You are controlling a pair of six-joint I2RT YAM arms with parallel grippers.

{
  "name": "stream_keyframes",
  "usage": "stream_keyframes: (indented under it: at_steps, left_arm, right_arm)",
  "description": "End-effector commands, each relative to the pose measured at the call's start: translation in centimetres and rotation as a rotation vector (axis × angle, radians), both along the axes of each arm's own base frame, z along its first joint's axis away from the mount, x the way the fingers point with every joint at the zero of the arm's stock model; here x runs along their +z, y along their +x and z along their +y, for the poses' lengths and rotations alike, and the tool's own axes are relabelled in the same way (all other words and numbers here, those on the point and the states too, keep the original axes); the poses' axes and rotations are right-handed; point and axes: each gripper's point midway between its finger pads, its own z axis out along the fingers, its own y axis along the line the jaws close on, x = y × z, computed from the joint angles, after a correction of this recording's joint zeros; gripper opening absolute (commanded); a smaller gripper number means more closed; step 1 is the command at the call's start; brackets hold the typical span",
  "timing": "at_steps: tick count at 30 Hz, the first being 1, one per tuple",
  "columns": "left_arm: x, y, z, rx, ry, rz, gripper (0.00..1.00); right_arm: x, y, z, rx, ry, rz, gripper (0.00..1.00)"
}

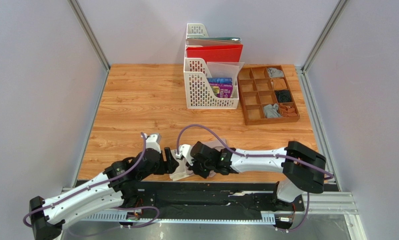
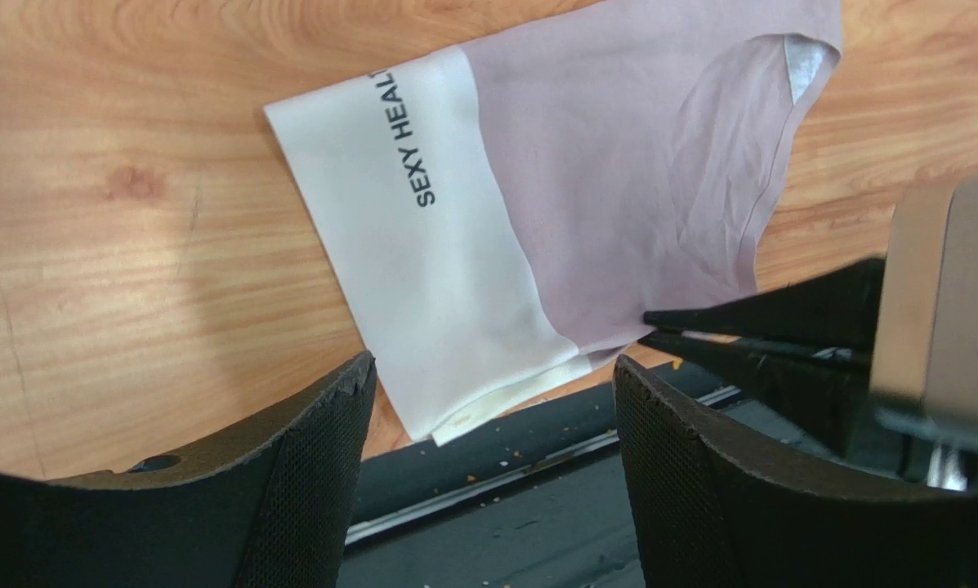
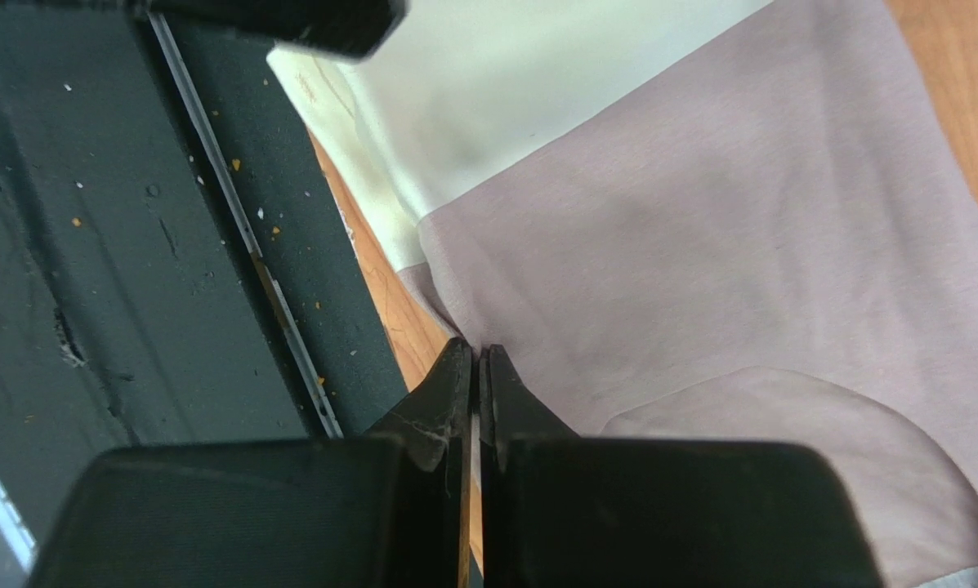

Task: Roll the underwear
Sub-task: Adjust the underwear at the center of the board.

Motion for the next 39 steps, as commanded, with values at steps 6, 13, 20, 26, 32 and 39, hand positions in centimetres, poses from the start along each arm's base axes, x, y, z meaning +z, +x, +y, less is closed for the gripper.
stream_keyframes:
  at_steps: [6,13,20,26,32,39]
  left_arm:
    - [2.0,1.4,-1.2,-0.147,-0.021,-0.224,0.77]
    - [1.7,1.3,-3.5,-0.283,-0.048,-0.302,0.83]
    - [0.7,2.9,-4.4,-0.328,0.064,-0.334,0.86]
    - [-0.4,2.3,-6.1,-0.440,0.074,-0.311,0.87]
    - [-0.8,1.5,-6.6,-0.490,0.054,-0.299,0.87]
    - [-1.0,0.1,-7.7,-0.582,0.013,-0.269,0.87]
  right_arm:
    - [3.8,1.8,0.8,0.025,0.106,0.136,0.00]
    - [4.2,3.0,0.9,0.053,0.076,0.173,0.00]
    - [4.1,3.8,1.1,0.068,0.063,0.195,0.00]
    - [3.9,4.4,1.2,0.057,0.070,0.215,0.00]
    - [3.6,4.6,1.1,0.050,0.070,0.230,0.00]
    - [3.3,5.0,1.4,0.049,0.065,0.238,0.00]
